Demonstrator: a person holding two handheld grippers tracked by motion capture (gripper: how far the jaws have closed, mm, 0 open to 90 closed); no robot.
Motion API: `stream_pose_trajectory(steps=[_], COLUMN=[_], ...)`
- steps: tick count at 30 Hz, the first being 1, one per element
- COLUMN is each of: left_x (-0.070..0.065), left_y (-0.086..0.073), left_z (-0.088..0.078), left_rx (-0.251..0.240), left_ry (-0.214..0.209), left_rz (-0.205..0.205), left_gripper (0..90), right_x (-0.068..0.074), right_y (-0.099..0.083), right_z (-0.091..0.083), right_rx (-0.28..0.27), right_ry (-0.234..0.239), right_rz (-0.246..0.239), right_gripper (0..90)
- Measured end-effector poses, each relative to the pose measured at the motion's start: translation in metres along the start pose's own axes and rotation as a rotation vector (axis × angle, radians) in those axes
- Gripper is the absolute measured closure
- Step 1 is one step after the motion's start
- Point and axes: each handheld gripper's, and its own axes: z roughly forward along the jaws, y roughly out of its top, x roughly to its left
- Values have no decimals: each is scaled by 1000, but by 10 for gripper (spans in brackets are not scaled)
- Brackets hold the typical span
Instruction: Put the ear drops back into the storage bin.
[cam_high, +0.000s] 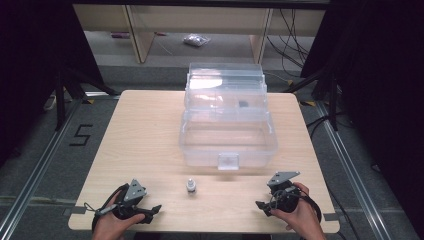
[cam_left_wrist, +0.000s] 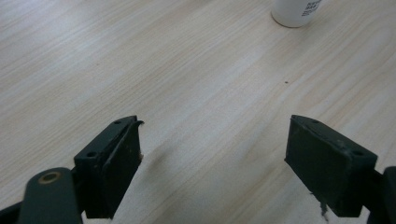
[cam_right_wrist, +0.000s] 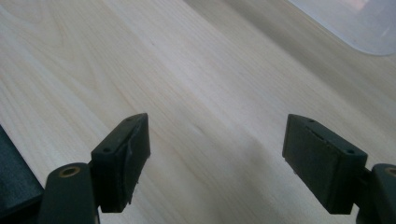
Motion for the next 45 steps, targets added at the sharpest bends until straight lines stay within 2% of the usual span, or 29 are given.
stream_pose_trajectory(steps=[1, 2, 3, 4, 7, 8, 10, 12, 13, 14, 17, 18, 19, 20, 23, 25, 28, 29, 30, 31, 32, 36, 37, 39, 41, 42, 43, 45], left_x=[0, -1, -1, 1, 1, 1, 1, -1, 0, 1, 1, 2, 2, 1, 1, 1, 1, 0, 2, 2, -1, 0, 2, 2, 2, 0, 2, 3], left_y=[0, 0, 0, 0, 0, 0, 0, 0, 0, 0, 0, 0, 0, 0, 0, 0, 0, 0, 1, 0, 0, 0, 1, 1, 1, 1, 1, 1], left_z=[0, 1, 1, 0, -1, -1, -1, 2, 2, -1, -1, -1, -1, -1, -1, 0, 0, 0, -1, -1, 1, 0, -2, -2, -2, 0, -2, -2], left_rx=[0, -26, -26, -5, -2, 2, 1, -30, -27, -2, -1, -4, -1, -5, -2, -8, -13, -22, 3, -5, -34, -30, -1, -1, -1, -32, -5, -5], left_ry=[0, -5, -5, -12, -12, -5, -7, -3, -2, -10, -9, -11, -7, -10, -12, -10, -5, -11, -11, -6, -8, -12, -12, -13, -13, -12, -13, -13], left_rz=[0, -25, -25, -12, 2, 2, 2, -27, -25, 2, -2, 1, 3, -10, 0, -13, -10, -26, 7, 0, -42, -27, 10, 6, 6, -28, 4, 4], left_gripper=[176, 176, 176, 176, 176, 176, 176, 176, 176, 176, 176, 176, 176, 176, 176, 176, 177, 177, 176, 176, 176, 177, 177, 177, 177, 177, 176, 176], right_x=[0, 2, 2, 3, 7, 9, 9, 15, 15, 18, 22, 27, 28, 30, 33, 38, 43, 47, 49, 51, 53, 64, 64, 71, 72, 74, 77, 81], right_y=[0, 4, 4, 6, 13, 18, 20, 30, 30, 38, 46, 54, 56, 60, 67, 76, 82, 86, 90, 93, 96, 113, 113, 120, 123, 126, 129, 134], right_z=[0, 0, 0, 0, 0, 0, 1, 2, 2, 4, 6, 9, 10, 11, 12, 16, 17, 19, 20, 22, 24, 32, 32, 35, 37, 40, 42, 47], right_rx=[0, 7, 7, 8, 27, 27, 32, 45, 45, 39, 40, 30, 29, 38, 47, 42, 50, 51, 51, 50, 49, 30, 30, 32, 31, 24, 26, 25], right_ry=[0, 7, 7, 8, 6, 16, 17, 25, 25, 42, 53, 71, 72, 79, 89, 99, 101, 108, 114, 120, 125, 158, 158, 172, 177, 184, 188, 203], right_rz=[0, -13, -13, -13, -14, -46, -53, -71, -71, -104, -111, -139, -148, -156, -178, -218, -228, -243, -256, -268, -276, -319, -319, -326, -337, -355, -366, -369], right_gripper=[241, 242, 242, 243, 247, 247, 247, 249, 249, 252, 252, 255, 255, 255, 255, 255, 255, 255, 255, 255, 256, 268, 268, 272, 275, 277, 278, 283])
